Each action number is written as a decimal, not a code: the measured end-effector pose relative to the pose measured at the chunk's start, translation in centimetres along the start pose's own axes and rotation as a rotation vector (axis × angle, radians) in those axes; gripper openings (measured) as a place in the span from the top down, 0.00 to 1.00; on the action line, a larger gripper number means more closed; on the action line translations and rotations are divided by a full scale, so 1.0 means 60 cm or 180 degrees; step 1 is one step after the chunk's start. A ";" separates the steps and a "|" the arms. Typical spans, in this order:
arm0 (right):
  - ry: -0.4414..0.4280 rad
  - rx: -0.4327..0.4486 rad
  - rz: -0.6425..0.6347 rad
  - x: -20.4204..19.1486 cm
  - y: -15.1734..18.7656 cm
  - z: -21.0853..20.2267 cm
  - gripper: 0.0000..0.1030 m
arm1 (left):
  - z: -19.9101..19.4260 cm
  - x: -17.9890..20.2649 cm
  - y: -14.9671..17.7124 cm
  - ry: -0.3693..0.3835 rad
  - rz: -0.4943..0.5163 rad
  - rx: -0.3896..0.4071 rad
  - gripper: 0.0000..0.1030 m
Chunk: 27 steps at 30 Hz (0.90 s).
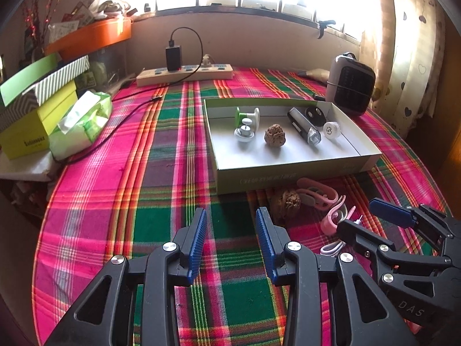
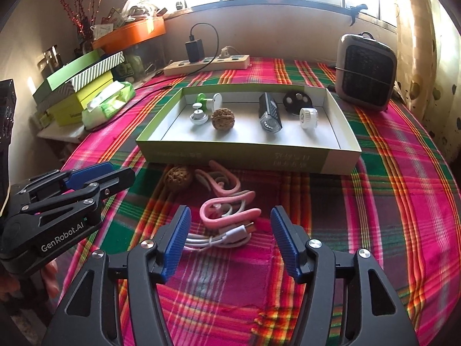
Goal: Organize objects
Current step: 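Grasp the coiled white USB cable with the right tool while the left tool approaches a walnut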
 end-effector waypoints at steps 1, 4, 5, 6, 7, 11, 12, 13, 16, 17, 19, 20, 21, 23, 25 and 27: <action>0.0004 -0.0005 0.0000 -0.002 0.002 0.001 0.43 | 0.000 0.000 0.002 0.0011 -0.0004 -0.0003 0.67; 0.0019 -0.0050 0.0024 -0.006 0.009 0.008 0.43 | 0.000 -0.004 0.008 0.0040 -0.0046 -0.0007 0.67; 0.0019 -0.0068 0.0029 -0.008 0.011 0.011 0.43 | 0.001 -0.006 0.010 0.0045 -0.0063 -0.0016 0.67; 0.0031 -0.0085 0.0031 -0.010 0.012 0.014 0.43 | 0.001 -0.008 0.012 0.0049 -0.0075 -0.0022 0.67; 0.0041 -0.0090 0.0024 -0.013 0.014 0.016 0.43 | 0.001 -0.009 0.014 0.0052 -0.0082 -0.0029 0.67; 0.0132 -0.0134 0.0001 -0.012 0.020 0.022 0.43 | 0.003 -0.008 0.016 0.0072 -0.0070 -0.0045 0.67; 0.0142 -0.0139 0.0005 -0.011 0.021 0.022 0.43 | 0.003 -0.008 0.016 0.0081 -0.0067 -0.0044 0.67; 0.0160 -0.0137 0.0006 -0.010 0.021 0.022 0.43 | 0.003 -0.008 0.016 0.0091 -0.0065 -0.0044 0.67; 0.0258 -0.0124 -0.0006 -0.001 0.023 0.018 0.43 | 0.004 -0.005 0.014 0.0128 -0.0051 -0.0040 0.67; 0.0270 -0.0132 -0.0008 0.002 0.025 0.016 0.43 | 0.005 -0.004 0.014 0.0144 -0.0050 -0.0039 0.67; 0.0284 -0.0130 -0.0010 0.006 0.028 0.012 0.43 | 0.006 -0.001 0.013 0.0183 -0.0054 -0.0039 0.67; 0.0303 -0.0132 -0.0023 0.008 0.030 0.010 0.43 | 0.008 0.000 0.013 0.0198 -0.0053 -0.0046 0.67; 0.0329 -0.0130 -0.0035 0.010 0.031 0.008 0.43 | 0.008 0.002 0.012 0.0209 -0.0045 -0.0050 0.67; 0.0410 -0.0128 -0.0063 0.017 0.033 0.004 0.43 | 0.008 0.005 0.012 0.0229 -0.0027 -0.0044 0.67; 0.0451 -0.0145 -0.0076 0.023 0.036 0.002 0.43 | 0.007 0.007 0.011 0.0243 -0.0016 -0.0040 0.67; 0.0541 -0.0177 -0.0087 0.032 0.041 0.001 0.43 | 0.007 0.009 0.010 0.0256 -0.0009 -0.0040 0.67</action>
Point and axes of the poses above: each gripper's, at about its wrist camera, not at the fingertips, and z roughly the way its jaws point, x to its right, y to its underside, the point moved 9 cm from there along z, roughly the way its jaws point, and after that the axes turned 11 degrees about z, right-handed, at the moved point
